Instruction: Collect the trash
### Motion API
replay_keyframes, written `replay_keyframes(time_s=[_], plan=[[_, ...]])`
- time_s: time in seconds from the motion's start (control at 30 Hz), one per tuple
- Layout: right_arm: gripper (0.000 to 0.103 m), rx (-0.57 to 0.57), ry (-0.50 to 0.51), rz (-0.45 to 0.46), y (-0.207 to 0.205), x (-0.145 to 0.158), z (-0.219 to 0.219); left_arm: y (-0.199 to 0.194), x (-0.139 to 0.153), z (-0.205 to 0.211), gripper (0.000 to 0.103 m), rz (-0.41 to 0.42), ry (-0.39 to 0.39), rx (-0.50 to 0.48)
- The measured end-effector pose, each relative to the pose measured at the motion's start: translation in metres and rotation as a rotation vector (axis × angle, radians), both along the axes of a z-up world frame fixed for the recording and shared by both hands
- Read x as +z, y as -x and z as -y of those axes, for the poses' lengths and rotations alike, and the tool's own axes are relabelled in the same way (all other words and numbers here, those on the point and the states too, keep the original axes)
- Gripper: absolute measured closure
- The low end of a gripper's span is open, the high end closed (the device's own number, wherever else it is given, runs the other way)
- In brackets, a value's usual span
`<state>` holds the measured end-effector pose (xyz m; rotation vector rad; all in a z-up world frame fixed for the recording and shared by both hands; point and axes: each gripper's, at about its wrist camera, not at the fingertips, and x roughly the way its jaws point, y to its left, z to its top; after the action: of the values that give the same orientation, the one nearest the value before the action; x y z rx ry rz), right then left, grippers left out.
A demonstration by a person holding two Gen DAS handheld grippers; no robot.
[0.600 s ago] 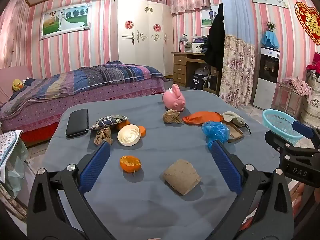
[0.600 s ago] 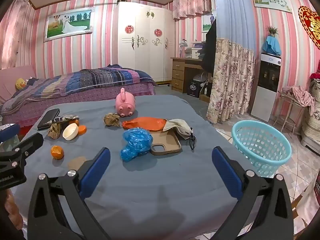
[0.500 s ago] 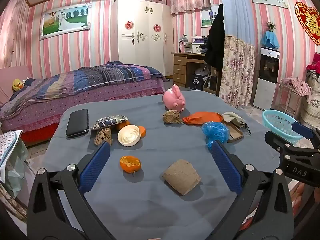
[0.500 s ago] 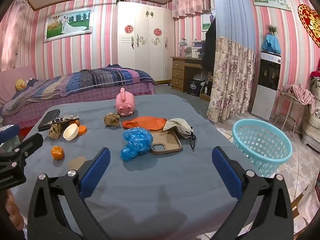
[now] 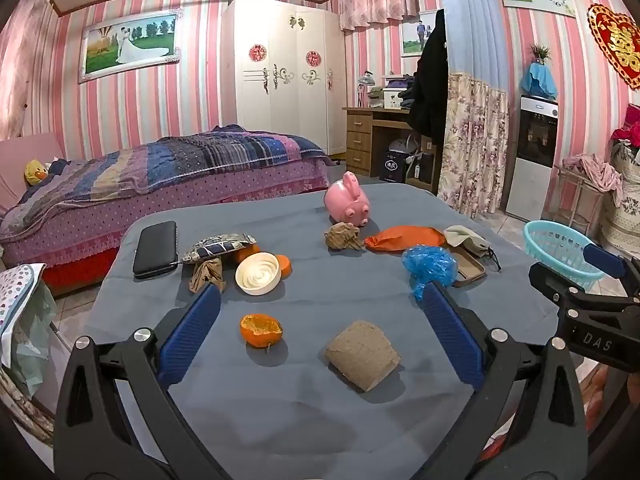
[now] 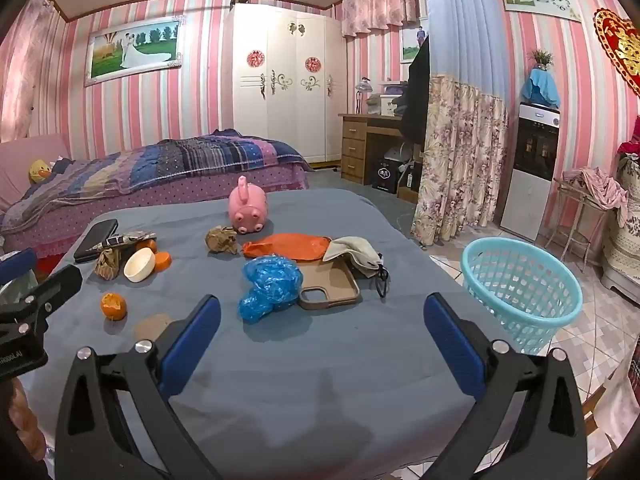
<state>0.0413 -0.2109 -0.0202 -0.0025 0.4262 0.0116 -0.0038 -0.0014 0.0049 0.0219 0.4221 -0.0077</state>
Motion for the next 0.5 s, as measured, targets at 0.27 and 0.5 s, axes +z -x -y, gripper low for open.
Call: replay_keyframes(time_s=[0.27,0.5], plan=[[0.004,-0.001,0.003,-0.001,-0.0004,-0.0006,-0.0008,0.0007,0.0017,0.0007,0.005,0.0,-0.001,-0.001],[0.004,0.001,0.001,-0.003,-0.0003,-0.0011,-0.0008,0.0007,0.001,0.0011,0.005,0.003,-0.002,-0.001]])
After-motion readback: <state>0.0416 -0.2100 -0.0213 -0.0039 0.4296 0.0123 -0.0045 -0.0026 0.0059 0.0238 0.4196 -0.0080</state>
